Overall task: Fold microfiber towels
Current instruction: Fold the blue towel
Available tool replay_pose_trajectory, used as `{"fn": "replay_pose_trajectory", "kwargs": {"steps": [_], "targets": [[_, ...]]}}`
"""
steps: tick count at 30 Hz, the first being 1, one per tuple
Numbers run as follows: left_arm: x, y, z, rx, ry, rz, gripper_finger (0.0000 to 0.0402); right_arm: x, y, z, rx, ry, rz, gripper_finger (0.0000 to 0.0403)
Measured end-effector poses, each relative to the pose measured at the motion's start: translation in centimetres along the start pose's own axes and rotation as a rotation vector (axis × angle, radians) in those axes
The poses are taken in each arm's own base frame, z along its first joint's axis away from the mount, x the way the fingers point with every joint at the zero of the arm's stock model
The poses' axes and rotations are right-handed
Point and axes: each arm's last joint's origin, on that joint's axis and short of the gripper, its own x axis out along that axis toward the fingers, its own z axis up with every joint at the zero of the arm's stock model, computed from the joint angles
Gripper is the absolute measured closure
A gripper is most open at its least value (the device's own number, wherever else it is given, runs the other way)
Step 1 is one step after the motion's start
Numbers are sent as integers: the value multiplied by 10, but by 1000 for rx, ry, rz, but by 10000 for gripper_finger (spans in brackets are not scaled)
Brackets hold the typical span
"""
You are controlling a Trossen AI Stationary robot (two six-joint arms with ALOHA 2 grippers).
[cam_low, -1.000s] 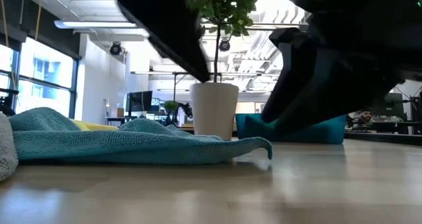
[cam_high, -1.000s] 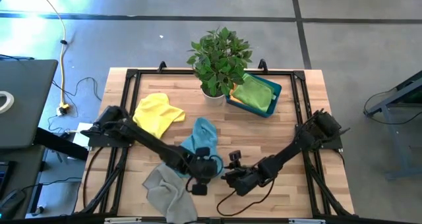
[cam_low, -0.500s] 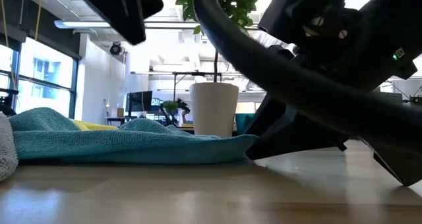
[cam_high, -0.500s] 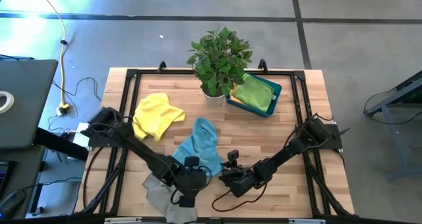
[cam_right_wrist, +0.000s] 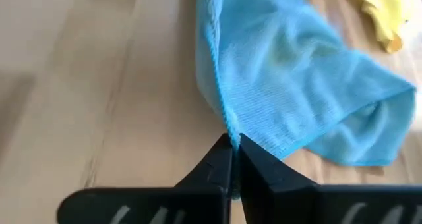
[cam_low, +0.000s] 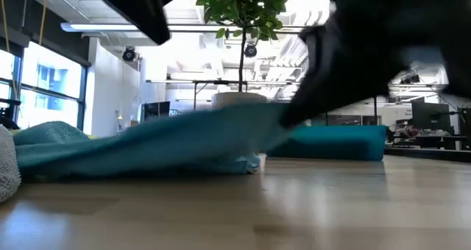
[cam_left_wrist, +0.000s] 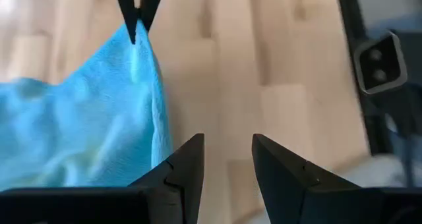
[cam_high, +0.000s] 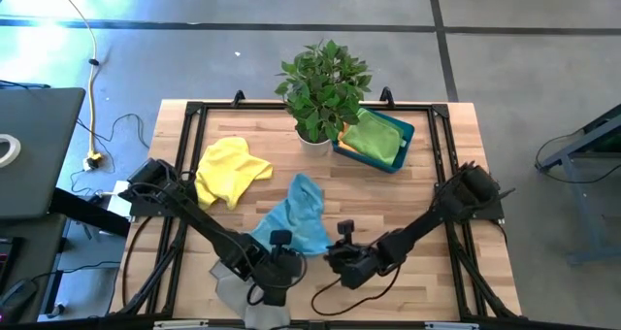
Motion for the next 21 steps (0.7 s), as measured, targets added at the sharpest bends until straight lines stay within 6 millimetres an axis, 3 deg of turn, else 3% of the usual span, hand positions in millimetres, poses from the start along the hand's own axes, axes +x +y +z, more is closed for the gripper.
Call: {"fn": "replay_pose_trajectory", "kwargs": {"steps": [9, 21], "targets": [[3, 13, 11, 64, -117, 174, 283, -30, -31, 44, 181, 63, 66, 402], [6, 26, 19, 54, -167, 293, 283, -59, -51, 84, 187, 106, 66, 402]]}}
